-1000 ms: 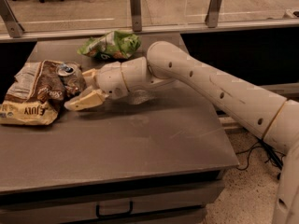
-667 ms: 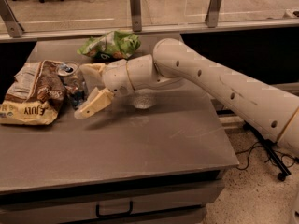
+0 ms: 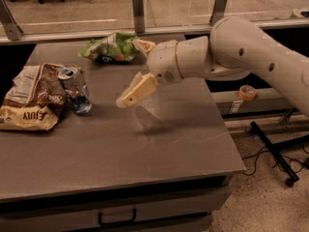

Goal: Move redbull can near brown chip bag

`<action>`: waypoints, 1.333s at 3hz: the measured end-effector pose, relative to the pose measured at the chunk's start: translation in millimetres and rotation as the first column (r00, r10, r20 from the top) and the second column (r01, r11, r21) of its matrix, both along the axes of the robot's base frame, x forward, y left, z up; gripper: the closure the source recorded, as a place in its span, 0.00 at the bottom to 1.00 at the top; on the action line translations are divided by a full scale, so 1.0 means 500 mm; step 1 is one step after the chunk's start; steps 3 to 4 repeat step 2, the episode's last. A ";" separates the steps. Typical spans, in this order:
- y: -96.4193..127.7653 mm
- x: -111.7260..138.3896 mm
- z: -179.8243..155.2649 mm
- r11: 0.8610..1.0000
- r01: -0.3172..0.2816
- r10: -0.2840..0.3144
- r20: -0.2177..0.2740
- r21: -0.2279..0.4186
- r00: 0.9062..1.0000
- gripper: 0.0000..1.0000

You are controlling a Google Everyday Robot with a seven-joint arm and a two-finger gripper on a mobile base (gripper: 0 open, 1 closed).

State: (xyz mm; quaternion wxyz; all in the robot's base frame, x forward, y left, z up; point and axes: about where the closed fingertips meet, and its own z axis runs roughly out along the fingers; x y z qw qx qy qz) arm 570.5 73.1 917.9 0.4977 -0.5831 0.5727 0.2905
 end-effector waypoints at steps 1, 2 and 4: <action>-0.151 -0.005 0.088 0.979 0.203 -0.201 0.060 -0.016 0.978 0.00; -0.166 -0.010 0.100 0.975 0.221 -0.220 0.073 -0.018 0.973 0.00; -0.166 -0.010 0.100 0.975 0.221 -0.220 0.073 -0.018 0.973 0.00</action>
Offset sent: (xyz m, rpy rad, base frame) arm -0.0026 -0.0662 0.0389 -0.0198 -0.0511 -0.1779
